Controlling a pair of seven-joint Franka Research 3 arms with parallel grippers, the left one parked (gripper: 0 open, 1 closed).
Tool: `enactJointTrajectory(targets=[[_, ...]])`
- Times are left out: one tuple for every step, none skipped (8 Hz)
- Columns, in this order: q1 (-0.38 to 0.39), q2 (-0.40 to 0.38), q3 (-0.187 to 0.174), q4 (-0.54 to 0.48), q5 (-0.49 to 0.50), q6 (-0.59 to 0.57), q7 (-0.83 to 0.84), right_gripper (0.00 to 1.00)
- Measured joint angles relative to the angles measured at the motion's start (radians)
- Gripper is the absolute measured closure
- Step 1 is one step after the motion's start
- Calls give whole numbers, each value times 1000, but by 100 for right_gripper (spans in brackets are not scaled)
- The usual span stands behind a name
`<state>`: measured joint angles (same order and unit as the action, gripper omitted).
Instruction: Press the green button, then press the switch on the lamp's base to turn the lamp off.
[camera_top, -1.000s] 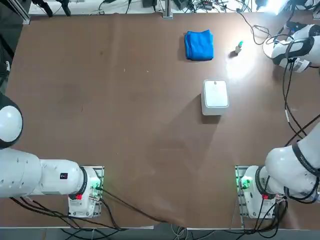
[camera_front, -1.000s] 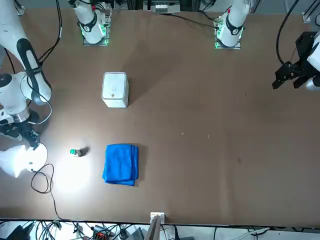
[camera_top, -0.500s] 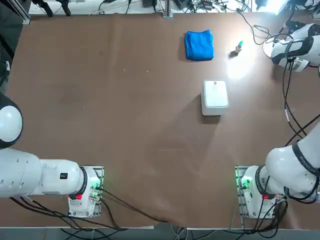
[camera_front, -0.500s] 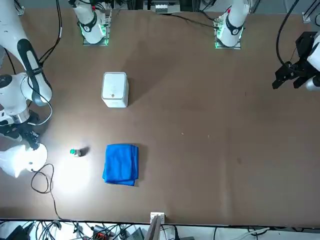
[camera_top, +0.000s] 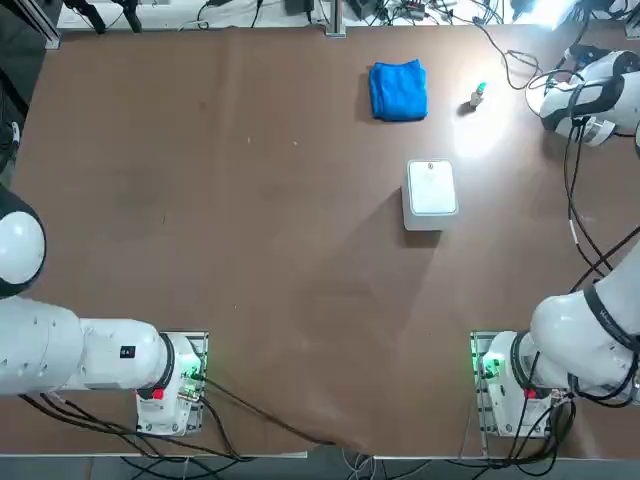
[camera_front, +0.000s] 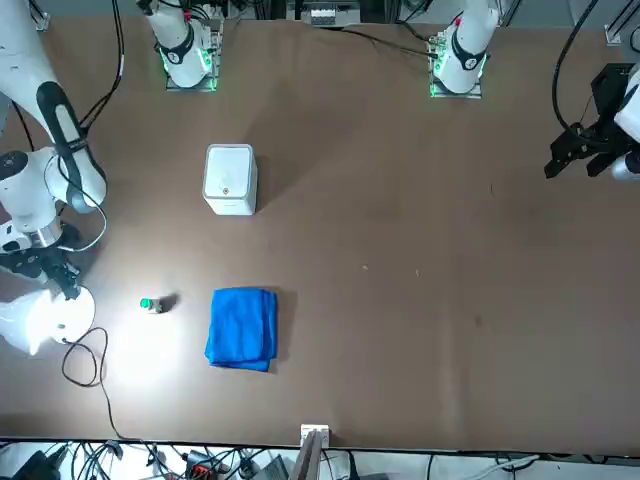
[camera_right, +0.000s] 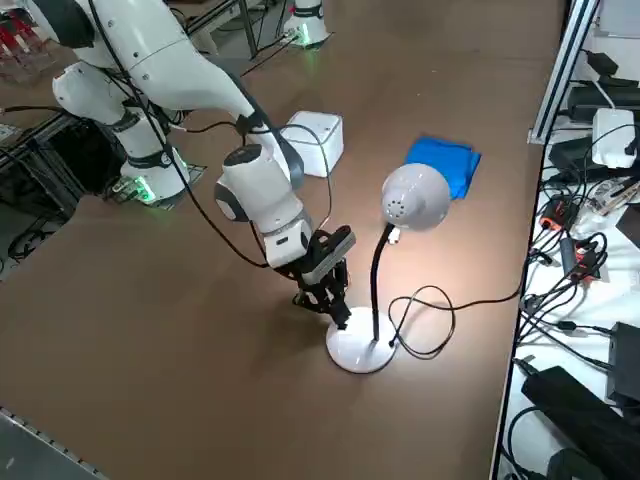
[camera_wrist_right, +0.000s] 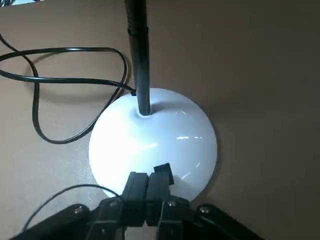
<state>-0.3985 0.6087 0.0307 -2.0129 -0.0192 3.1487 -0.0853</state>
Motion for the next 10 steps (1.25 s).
enactJointTrajectory(targets=[[0,1,0,0,0,1,1,99],[0,2,0,0,0,2,1,99],[0,6,0,0,0,5,1,99],[0,6,0,-1,0,7,2,99],[0,6,0,-1,0,7,2,99],[0,6,0,-1,0,8,2,99],[0,6,0,-1,0,9,2,99],[2,5,0,1,0,10,2,99],[8,-2,1,8,0,4,3,99],[18,-18,3,17,0,-31,5,99]])
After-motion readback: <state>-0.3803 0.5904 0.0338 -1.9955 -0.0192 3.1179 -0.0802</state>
